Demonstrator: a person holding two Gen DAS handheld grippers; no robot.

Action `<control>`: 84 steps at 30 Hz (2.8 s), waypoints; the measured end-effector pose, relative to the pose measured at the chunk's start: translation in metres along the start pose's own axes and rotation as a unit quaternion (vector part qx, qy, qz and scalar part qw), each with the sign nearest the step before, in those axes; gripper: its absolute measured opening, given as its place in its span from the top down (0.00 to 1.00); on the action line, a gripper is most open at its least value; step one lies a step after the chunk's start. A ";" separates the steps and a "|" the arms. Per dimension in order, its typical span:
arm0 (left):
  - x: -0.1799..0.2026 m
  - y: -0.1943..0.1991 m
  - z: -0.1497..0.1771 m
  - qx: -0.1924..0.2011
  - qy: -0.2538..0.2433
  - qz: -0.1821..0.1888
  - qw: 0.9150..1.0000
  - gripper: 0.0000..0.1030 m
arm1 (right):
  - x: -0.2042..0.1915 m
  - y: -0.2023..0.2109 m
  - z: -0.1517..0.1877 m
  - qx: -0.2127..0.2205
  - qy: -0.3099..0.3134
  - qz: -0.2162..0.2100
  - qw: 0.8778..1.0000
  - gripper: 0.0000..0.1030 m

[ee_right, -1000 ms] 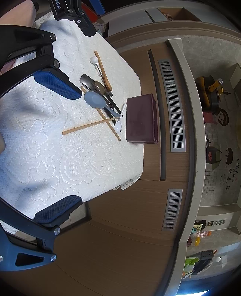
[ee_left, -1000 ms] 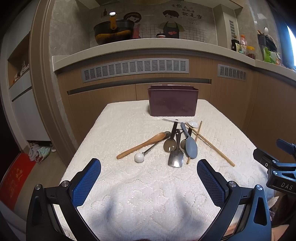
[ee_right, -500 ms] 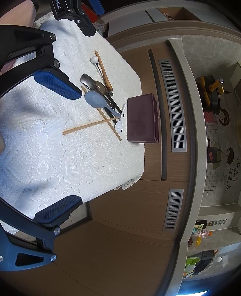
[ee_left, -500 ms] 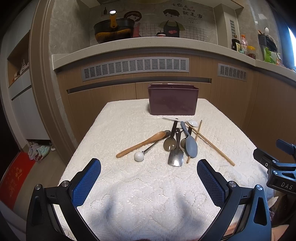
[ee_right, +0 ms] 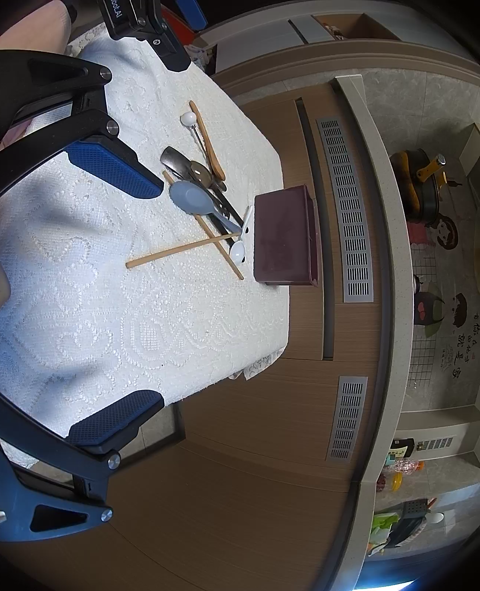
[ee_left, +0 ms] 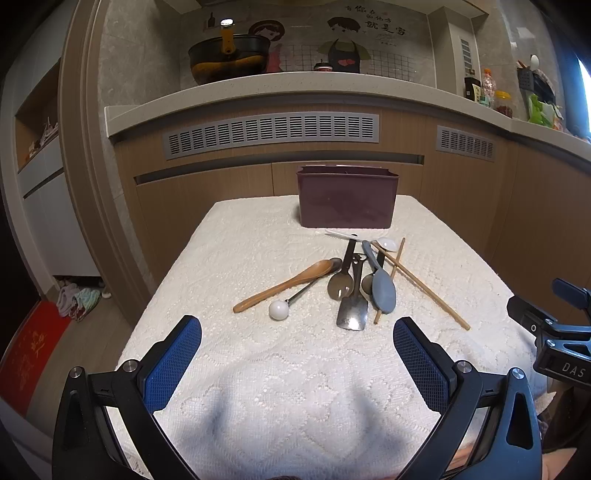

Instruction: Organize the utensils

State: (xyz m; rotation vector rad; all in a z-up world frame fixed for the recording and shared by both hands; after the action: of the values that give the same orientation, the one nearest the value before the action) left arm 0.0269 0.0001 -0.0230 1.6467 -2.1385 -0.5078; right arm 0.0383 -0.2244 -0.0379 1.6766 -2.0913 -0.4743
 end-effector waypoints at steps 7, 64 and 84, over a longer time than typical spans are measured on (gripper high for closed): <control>-0.001 -0.002 0.002 -0.002 0.001 -0.001 1.000 0.00 | 0.000 0.000 0.000 -0.001 0.000 0.000 1.000 0.00; -0.096 -0.119 -0.033 -0.127 0.107 0.099 0.981 0.00 | -0.071 -0.125 -0.053 -0.088 0.128 -0.060 0.986 0.01; -0.089 -0.125 -0.051 -0.105 0.019 0.082 0.991 0.02 | -0.098 -0.160 -0.043 -0.167 0.153 -0.113 0.967 0.95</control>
State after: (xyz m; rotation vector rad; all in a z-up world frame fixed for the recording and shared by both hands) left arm 0.1772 0.0534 -0.0507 1.3442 -2.0915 -0.6210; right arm 0.2124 -0.1636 -0.0930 1.6685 -1.5143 -0.5614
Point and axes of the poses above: each gripper's, at about its wrist camera, not at the fingertips, and y roughly against the way its jaws point, x to its right, z to its underside, the point moved 3 cm from there along -y, roughly the way its jaws point, and after that the axes turned 14 degrees about z, right-handed, at the moved point
